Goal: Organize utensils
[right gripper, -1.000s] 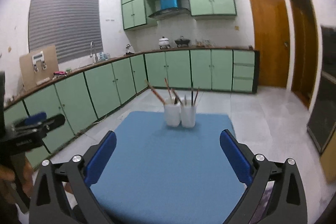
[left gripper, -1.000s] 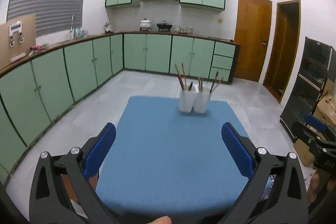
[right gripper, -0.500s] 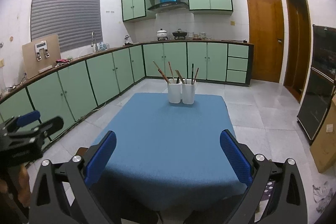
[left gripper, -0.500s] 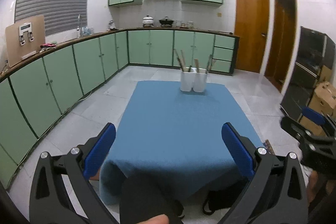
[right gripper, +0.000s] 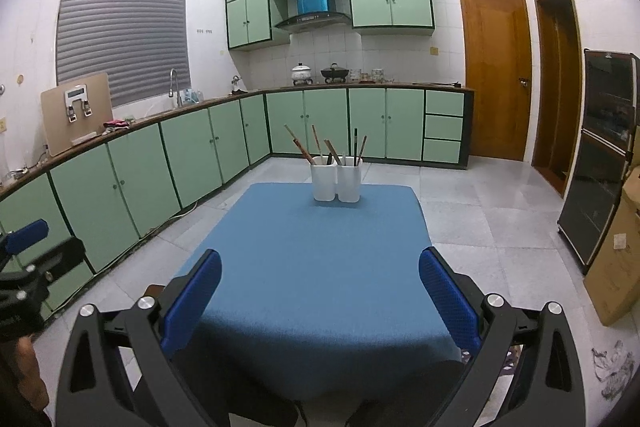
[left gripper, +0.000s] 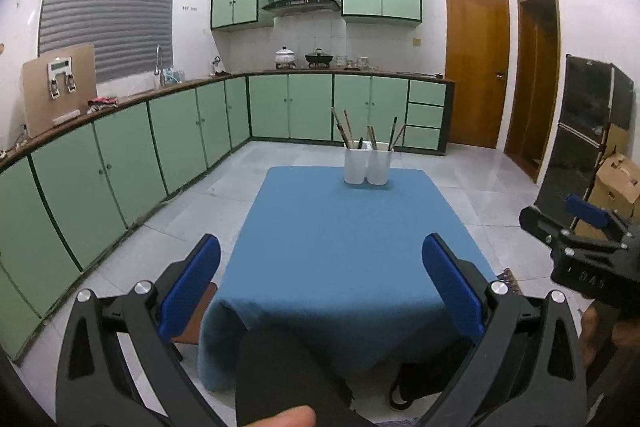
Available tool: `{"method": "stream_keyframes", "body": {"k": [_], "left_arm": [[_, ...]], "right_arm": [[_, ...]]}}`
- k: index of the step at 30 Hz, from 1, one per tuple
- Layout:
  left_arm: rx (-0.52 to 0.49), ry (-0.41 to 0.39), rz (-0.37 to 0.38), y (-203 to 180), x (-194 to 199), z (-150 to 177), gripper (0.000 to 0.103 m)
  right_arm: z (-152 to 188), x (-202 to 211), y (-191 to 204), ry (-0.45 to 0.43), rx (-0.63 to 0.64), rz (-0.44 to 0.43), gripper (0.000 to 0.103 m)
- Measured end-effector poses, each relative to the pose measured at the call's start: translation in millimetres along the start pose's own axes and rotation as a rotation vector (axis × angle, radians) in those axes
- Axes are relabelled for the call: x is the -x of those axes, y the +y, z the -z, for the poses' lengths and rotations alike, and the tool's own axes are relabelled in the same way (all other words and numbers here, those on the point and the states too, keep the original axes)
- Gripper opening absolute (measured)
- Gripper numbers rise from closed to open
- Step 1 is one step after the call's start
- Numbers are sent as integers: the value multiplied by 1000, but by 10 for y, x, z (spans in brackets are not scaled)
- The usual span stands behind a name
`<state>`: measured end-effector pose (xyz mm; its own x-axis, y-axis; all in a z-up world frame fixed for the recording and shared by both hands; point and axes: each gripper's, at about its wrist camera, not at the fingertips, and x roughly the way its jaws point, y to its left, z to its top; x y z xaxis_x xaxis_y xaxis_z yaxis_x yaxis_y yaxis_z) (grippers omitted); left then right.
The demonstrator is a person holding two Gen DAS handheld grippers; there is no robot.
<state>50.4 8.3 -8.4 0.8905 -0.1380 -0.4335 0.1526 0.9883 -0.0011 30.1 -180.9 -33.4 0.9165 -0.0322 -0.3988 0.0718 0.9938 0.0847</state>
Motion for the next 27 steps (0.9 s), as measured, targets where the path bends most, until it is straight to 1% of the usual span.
{"method": "stream_keyframes", "body": {"k": [4,8,16,27], "left_arm": [[26,27,14,20,-24,26,98],[22,34,-2,13,-26,33,98],[13,18,6,-50,56,27,98],[31,19,13,-62,64,51,98]], "right_arm": [[25,53,-5,-14,-6,16,97],[41,105,-14,-23,-16,20,97],[38,181,27,-36,-7,23,97],[-6,251,43,-61,-17,72,97]]}}
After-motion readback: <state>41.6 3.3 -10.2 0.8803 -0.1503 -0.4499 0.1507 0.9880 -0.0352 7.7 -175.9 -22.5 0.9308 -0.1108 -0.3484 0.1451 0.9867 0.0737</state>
